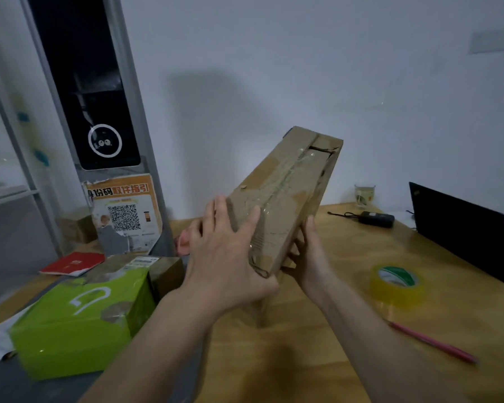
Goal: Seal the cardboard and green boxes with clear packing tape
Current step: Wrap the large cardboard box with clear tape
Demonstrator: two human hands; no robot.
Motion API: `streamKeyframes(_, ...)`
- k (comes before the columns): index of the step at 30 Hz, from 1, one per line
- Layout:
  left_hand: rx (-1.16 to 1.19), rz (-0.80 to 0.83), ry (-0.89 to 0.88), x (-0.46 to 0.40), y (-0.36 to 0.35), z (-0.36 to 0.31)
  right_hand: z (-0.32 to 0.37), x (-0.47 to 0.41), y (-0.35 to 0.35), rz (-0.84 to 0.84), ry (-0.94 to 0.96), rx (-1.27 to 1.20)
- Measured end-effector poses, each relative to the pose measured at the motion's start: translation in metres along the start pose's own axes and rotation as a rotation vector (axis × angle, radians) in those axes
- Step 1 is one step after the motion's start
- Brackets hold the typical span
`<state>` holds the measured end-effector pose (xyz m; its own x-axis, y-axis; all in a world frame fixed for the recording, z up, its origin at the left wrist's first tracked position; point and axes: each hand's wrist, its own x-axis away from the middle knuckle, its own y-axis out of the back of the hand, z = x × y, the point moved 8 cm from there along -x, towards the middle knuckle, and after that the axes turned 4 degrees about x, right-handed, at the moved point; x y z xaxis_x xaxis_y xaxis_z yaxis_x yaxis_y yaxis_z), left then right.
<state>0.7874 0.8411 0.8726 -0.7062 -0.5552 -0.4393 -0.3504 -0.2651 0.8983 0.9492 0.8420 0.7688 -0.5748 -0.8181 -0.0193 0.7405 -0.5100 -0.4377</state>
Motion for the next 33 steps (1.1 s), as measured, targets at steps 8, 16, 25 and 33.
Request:
streamKeyframes(8,-0.244,-0.047,-0.374,-0.004,-0.011,-0.044,0.015,0.011,0.027,-0.063,0.033,-0.257)
streamKeyframes(16,-0.246,-0.004,-0.385,0.025,-0.073,-0.019,-0.053,0.029,0.036,-0.167,-0.166,-0.381)
streamKeyframes(25,-0.232,-0.098,-0.059,0.030,-0.106,0.020,-0.097,0.054,0.016,-0.130,-0.357,-0.471)
streamKeyframes(33,-0.186,-0.163,-0.122,0.060,-0.127,0.056,-0.124,0.074,0.001,-0.087,-0.535,-0.403)
